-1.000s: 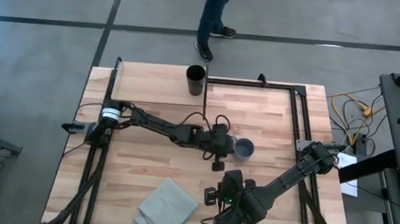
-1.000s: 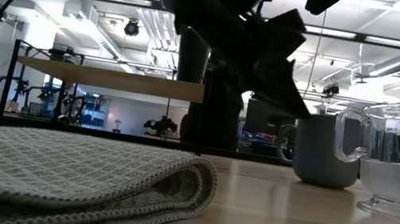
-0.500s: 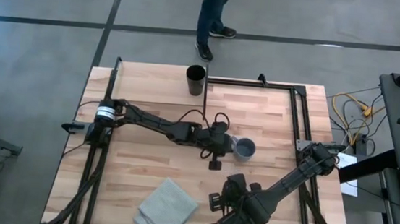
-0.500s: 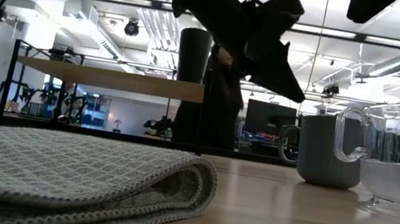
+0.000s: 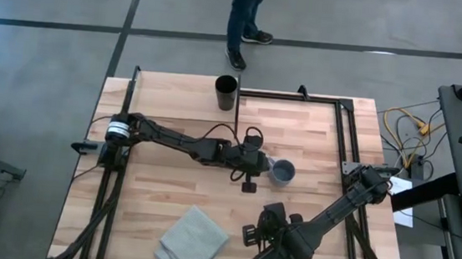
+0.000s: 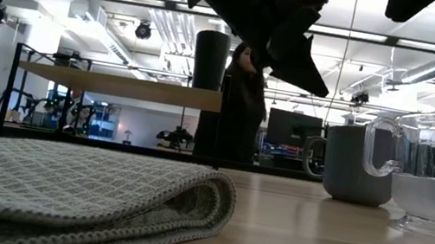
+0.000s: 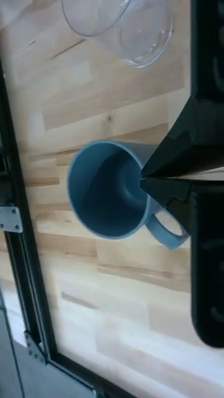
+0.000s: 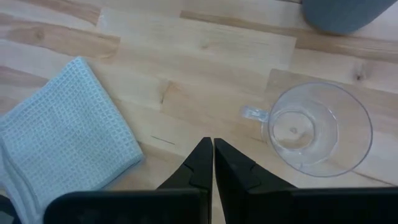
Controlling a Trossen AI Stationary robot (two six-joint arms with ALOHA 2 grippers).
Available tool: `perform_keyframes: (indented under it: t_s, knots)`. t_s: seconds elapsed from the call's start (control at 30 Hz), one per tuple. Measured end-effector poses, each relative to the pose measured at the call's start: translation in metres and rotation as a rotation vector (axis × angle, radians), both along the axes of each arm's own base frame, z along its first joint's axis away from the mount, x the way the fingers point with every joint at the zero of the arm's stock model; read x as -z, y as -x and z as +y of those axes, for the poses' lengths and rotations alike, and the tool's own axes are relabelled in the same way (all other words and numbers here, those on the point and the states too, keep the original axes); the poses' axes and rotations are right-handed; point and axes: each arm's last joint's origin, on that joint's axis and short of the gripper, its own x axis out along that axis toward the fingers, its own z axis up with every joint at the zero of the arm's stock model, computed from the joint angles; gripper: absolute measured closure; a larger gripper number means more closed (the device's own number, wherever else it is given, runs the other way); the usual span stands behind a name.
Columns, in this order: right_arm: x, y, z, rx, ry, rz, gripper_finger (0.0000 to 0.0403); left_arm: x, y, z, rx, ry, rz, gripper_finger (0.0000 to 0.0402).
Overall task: Stack small to large cups/mugs on shelf
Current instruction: Put the blue mug on the shelf
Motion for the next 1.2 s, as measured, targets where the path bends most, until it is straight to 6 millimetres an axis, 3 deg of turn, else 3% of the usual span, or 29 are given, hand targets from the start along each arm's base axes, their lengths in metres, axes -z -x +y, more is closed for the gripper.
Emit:
perform_keyframes:
  t_s: [0.3,0.5,0.8,1.03,1.2]
  knots:
    - [0.000,-0.001,0.002,-0.003,-0.015,-0.018,0.0394,0.008,0.002,0.027,-0.029,0.120,0.045,0.0395]
    - [-0.006,-0.001,0.005,-0.016,-0.026,-0.032,0.0394,0.010,0.003,0.040,-0.056,0.124,0.050,0.0340]
    - [-0.018,-0.002,0.007,-0.073,-0.027,-0.039,0.0394,0.012,-0.001,0.039,0.000,0.157,0.020,0.0260]
    - [-0.018,-0.002,0.007,-0.059,-0.036,-0.049,0.0394,0.031,-0.007,0.042,0.008,0.159,0.038,0.0253]
    - [-0.018,-0.002,0.007,-0.057,-0.037,-0.050,0.0394,0.033,-0.008,0.051,0.010,0.119,0.037,0.0253]
